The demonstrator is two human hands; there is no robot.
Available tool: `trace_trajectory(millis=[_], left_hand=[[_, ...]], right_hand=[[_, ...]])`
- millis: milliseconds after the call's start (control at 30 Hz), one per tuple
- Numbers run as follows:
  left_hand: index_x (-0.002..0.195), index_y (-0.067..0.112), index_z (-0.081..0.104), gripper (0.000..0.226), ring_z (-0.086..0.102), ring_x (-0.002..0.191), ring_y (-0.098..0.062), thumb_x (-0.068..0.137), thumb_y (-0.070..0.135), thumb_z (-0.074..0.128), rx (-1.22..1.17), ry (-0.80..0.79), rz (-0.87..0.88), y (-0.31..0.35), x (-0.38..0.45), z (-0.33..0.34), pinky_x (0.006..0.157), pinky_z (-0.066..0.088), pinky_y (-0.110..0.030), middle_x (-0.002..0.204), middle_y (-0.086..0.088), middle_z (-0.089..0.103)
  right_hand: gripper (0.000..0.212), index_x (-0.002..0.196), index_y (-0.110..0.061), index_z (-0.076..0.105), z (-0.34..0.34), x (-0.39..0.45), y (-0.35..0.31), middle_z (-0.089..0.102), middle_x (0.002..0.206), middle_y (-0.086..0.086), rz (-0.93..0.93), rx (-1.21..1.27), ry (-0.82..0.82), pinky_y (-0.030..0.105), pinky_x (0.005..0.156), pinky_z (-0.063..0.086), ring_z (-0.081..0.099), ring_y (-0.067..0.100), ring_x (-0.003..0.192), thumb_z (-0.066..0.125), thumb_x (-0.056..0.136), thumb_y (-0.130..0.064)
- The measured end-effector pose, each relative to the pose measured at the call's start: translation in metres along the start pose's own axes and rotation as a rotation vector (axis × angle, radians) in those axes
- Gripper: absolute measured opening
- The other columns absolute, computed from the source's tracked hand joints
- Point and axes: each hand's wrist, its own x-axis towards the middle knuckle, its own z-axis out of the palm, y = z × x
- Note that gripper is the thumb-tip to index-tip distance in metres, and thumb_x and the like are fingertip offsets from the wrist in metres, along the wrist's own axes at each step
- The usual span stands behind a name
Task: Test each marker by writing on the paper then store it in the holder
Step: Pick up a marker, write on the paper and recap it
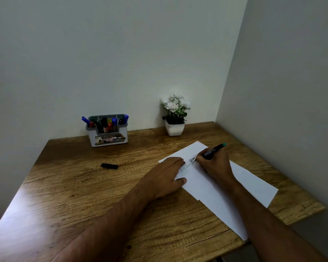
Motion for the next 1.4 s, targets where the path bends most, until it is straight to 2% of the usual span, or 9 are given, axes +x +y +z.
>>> trace_trajectory(millis=[133,367,533,733,900,1000,1100,1233,1400], left_hand=[[0.153,0.023,0.024,0.066,0.02,0.145,-0.008,0.096,0.047,0.047,-0.002,-0.002,-0.002,0.001,-0.001,0.0,0.116,0.02,-0.029,0.16,0.006,0.022],[0.152,0.023,0.025,0.066,0.021,0.145,-0.008,0.096,0.048,0.047,0.007,0.005,0.002,0.001,-0.001,-0.001,0.116,0.02,-0.029,0.16,0.006,0.023],[0.151,0.023,0.029,0.065,0.026,0.142,-0.009,0.095,0.048,0.05,-0.018,0.038,-0.003,0.001,-0.002,-0.002,0.115,0.025,-0.03,0.157,0.005,0.028],[0.147,0.024,0.035,0.061,0.033,0.137,-0.011,0.094,0.049,0.052,-0.05,0.094,-0.019,0.001,-0.006,-0.016,0.11,0.031,-0.029,0.153,0.005,0.034],[0.145,0.025,0.037,0.058,0.037,0.135,-0.015,0.094,0.047,0.051,-0.004,0.137,-0.097,-0.025,-0.023,-0.044,0.109,0.037,-0.036,0.15,0.003,0.039],[0.144,0.022,0.039,0.056,0.038,0.134,-0.014,0.095,0.042,0.053,0.032,0.177,-0.131,-0.049,-0.042,-0.062,0.109,0.034,-0.031,0.148,0.001,0.042],[0.142,0.02,0.042,0.054,0.04,0.132,-0.012,0.095,0.041,0.054,0.057,0.212,-0.185,-0.072,-0.066,-0.074,0.105,0.031,-0.024,0.145,0.002,0.045],[0.139,0.023,0.045,0.049,0.044,0.128,-0.01,0.093,0.035,0.056,0.059,0.238,-0.295,-0.098,-0.093,-0.084,0.106,0.035,-0.027,0.141,0.004,0.048],[0.132,0.027,0.052,0.04,0.053,0.119,-0.01,0.093,0.029,0.058,0.045,0.236,-0.38,-0.115,-0.115,-0.089,0.098,0.041,-0.025,0.128,0.007,0.057]], right_hand=[[0.013,0.07,-0.008,0.069,0.0,0.0,0.0,0.069,0.066,0.004,0.003,-0.003,0.002,0.013,0.05,0.047,0.061,0.001,0.056,0.076,0.08,-0.006],[0.008,0.076,-0.004,0.071,0.001,0.0,-0.002,0.071,0.072,0.006,0.019,0.012,0.025,0.017,0.055,0.051,0.067,0.01,0.066,0.077,0.081,-0.007],[0.006,0.077,-0.007,0.07,0.0,0.001,-0.004,0.071,0.068,0.006,0.043,0.093,0.047,0.025,0.055,0.054,0.069,0.015,0.062,0.074,0.082,-0.007],[0.003,0.084,-0.007,0.073,0.014,0.004,-0.025,0.072,0.069,0.007,-0.011,0.147,-0.009,0.02,0.051,0.054,0.069,0.011,0.057,0.071,0.086,-0.007],[0.011,0.084,-0.003,0.076,0.037,0.002,-0.045,0.073,0.074,0.018,-0.014,0.302,-0.105,0.031,0.058,0.058,0.068,0.019,0.061,0.068,0.09,-0.01],[0.018,0.079,-0.003,0.077,0.054,0.0,-0.055,0.071,0.071,0.021,0.019,0.314,-0.171,0.037,0.061,0.057,0.066,0.025,0.061,0.067,0.09,-0.013],[0.02,0.07,-0.006,0.074,0.078,-0.006,-0.066,0.063,0.061,0.013,0.05,0.344,-0.272,0.038,0.058,0.051,0.059,0.026,0.059,0.069,0.078,-0.024],[0.006,0.085,-0.001,0.074,0.098,-0.019,-0.083,0.071,0.075,0.021,-0.053,0.424,-0.291,0.033,0.057,0.057,0.067,0.023,0.062,0.069,0.086,0.001],[0.003,0.087,-0.004,0.076,0.115,-0.028,-0.097,0.074,0.079,0.016,-0.169,0.406,-0.34,0.037,0.059,0.061,0.073,0.029,0.067,0.077,0.085,-0.002]])
